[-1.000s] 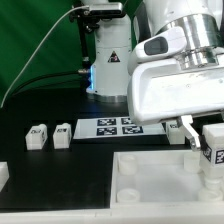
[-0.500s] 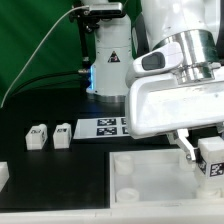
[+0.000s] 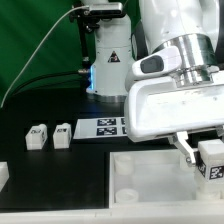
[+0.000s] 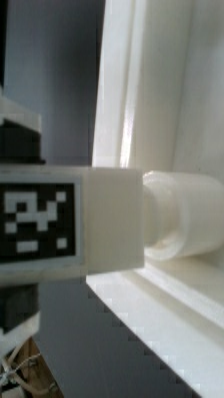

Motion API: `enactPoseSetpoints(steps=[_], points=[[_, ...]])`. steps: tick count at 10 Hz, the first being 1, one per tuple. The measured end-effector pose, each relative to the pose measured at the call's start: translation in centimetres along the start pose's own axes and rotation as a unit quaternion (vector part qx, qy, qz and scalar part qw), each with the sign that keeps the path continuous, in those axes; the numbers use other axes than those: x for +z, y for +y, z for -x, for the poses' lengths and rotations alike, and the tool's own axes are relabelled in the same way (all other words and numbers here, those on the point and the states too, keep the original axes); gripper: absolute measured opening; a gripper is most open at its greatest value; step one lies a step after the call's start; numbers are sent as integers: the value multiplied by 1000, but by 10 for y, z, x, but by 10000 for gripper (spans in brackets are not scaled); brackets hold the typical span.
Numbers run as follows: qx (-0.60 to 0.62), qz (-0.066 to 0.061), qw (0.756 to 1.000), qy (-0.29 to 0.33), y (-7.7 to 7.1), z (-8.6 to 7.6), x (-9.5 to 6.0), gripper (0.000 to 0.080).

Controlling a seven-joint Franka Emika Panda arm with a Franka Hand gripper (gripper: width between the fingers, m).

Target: Assemble one leg

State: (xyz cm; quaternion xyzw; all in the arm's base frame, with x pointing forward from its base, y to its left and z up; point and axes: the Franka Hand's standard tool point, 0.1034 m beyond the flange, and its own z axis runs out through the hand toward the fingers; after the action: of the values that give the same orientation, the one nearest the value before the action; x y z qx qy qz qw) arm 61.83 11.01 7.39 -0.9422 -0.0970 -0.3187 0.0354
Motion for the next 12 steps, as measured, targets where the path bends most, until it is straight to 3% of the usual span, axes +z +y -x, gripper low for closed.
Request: enactPoseSetpoints(steps=[4, 5, 6, 8, 9, 10, 12], points=[[0, 0, 1000, 0, 0, 0, 0, 291], [0, 0, 1000, 0, 0, 0, 0, 473], [0, 0, 1000, 0, 0, 0, 0, 589], [0, 0, 1000, 0, 0, 0, 0, 637], [0, 0, 1000, 1, 0, 0, 0, 646], [1, -6, 999, -39, -2, 13, 5, 646], [1, -6, 999, -36, -2, 11, 5, 648]])
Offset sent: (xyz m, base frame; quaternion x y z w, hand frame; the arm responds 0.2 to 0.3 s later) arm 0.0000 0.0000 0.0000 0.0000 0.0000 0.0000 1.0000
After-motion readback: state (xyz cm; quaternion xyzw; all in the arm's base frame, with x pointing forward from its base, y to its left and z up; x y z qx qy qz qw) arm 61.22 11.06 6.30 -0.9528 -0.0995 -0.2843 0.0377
